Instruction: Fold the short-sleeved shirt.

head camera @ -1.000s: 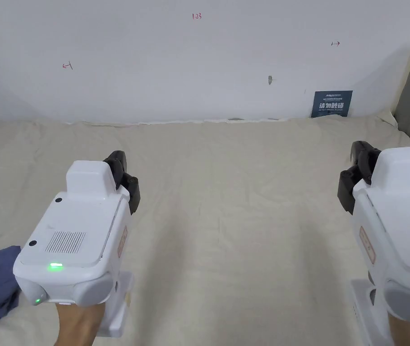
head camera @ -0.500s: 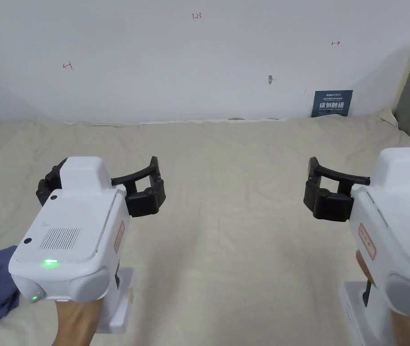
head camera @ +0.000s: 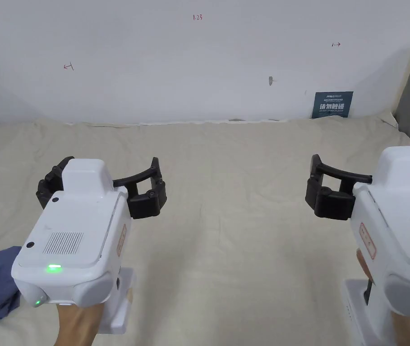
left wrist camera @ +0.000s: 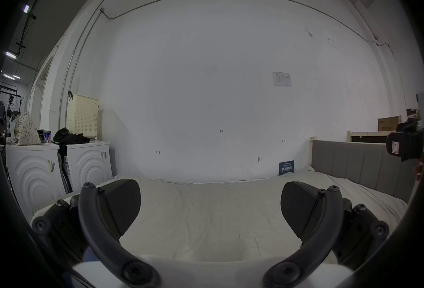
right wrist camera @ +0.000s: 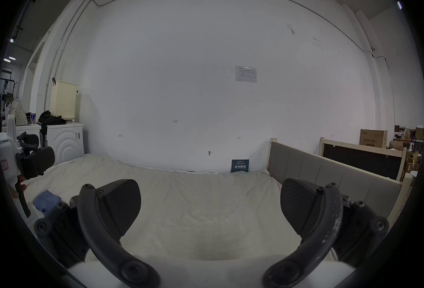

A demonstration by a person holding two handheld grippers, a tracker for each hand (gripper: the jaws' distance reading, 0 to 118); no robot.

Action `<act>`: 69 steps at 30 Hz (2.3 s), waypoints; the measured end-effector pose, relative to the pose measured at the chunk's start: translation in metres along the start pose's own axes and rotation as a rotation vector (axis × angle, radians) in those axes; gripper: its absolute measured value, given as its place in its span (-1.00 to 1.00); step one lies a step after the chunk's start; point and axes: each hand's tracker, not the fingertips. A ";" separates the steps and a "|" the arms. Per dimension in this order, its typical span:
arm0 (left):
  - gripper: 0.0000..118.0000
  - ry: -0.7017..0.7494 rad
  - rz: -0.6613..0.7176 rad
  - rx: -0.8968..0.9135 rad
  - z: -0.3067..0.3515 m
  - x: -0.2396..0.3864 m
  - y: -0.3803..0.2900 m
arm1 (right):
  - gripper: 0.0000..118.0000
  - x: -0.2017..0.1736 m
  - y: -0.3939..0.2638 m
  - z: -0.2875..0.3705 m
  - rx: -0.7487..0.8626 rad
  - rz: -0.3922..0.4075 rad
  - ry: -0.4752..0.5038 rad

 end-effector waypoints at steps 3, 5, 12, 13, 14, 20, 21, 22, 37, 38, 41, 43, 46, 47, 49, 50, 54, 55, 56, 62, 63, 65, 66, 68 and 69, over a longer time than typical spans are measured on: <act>1.00 0.000 -0.001 0.002 0.000 0.000 0.001 | 1.00 0.000 0.001 0.001 0.005 0.004 0.001; 1.00 -0.001 -0.001 0.005 0.000 0.000 0.001 | 1.00 0.000 0.002 0.001 0.007 0.004 0.000; 1.00 0.000 0.002 0.011 0.001 0.001 0.001 | 1.00 0.000 0.003 0.003 0.011 0.002 0.002; 1.00 0.000 0.002 0.011 0.001 0.001 0.001 | 1.00 0.000 0.003 0.003 0.011 0.003 0.003; 1.00 0.001 0.002 0.013 0.001 0.001 0.001 | 1.00 -0.001 0.003 0.003 0.010 0.005 0.003; 1.00 0.000 0.005 0.016 0.002 0.000 0.002 | 1.00 -0.002 0.003 0.003 0.009 0.009 -0.003; 1.00 0.000 0.004 0.016 0.002 0.000 0.002 | 1.00 -0.002 0.003 0.003 0.010 0.008 -0.005; 1.00 0.000 0.003 0.016 0.002 0.000 0.002 | 1.00 -0.002 0.003 0.003 0.012 0.006 -0.004; 1.00 -0.002 0.005 0.020 0.004 -0.001 0.003 | 1.00 -0.001 0.005 0.003 0.010 -0.009 -0.008; 1.00 -0.003 0.005 0.020 0.003 -0.001 0.003 | 1.00 -0.001 0.005 0.002 0.005 -0.014 -0.009; 1.00 -0.005 0.006 0.019 0.003 -0.003 0.003 | 1.00 -0.002 0.008 0.001 -0.047 -0.085 -0.034; 1.00 -0.003 0.008 0.018 0.003 -0.003 0.003 | 1.00 -0.002 0.012 -0.002 -0.086 -0.125 -0.030; 1.00 -0.003 0.014 0.016 0.002 -0.004 0.003 | 1.00 -0.004 0.022 -0.006 -0.224 -0.210 -0.069; 1.00 -0.003 0.015 0.016 0.002 -0.005 0.003 | 1.00 -0.005 0.025 -0.008 -0.275 -0.233 -0.097; 1.00 -0.002 0.017 0.016 0.002 -0.005 0.004 | 1.00 -0.004 0.032 -0.013 -0.388 -0.293 -0.124; 1.00 -0.002 0.017 0.016 0.002 -0.005 0.004 | 1.00 -0.004 0.034 -0.016 -0.432 -0.313 -0.120; 1.00 -0.001 0.017 0.018 0.002 -0.006 0.005 | 1.00 -0.002 0.035 -0.020 -0.523 -0.352 -0.075; 1.00 0.000 0.016 0.019 0.002 -0.006 0.005 | 1.00 -0.002 0.034 -0.020 -0.514 -0.351 -0.062; 1.00 0.000 0.015 0.019 0.002 -0.006 0.006 | 1.00 -0.002 0.032 -0.020 -0.501 -0.350 -0.051; 1.00 0.002 0.014 0.020 0.003 -0.007 0.006 | 1.00 -0.007 0.025 -0.019 -0.466 -0.295 -0.030; 1.00 0.004 0.012 0.022 0.003 -0.007 0.006 | 1.00 -0.006 0.025 -0.019 -0.456 -0.298 -0.030; 1.00 0.007 0.009 0.021 0.003 -0.007 0.006 | 1.00 -0.006 0.024 -0.018 -0.439 -0.300 -0.039; 1.00 0.008 0.011 0.021 0.003 -0.007 0.006 | 1.00 -0.006 0.024 -0.018 -0.434 -0.301 -0.044; 1.00 0.007 0.014 0.020 0.003 -0.008 0.005 | 1.00 -0.004 0.024 -0.019 -0.423 -0.304 -0.055; 1.00 0.007 0.015 0.021 0.004 -0.008 0.005 | 1.00 -0.004 0.024 -0.019 -0.409 -0.303 -0.061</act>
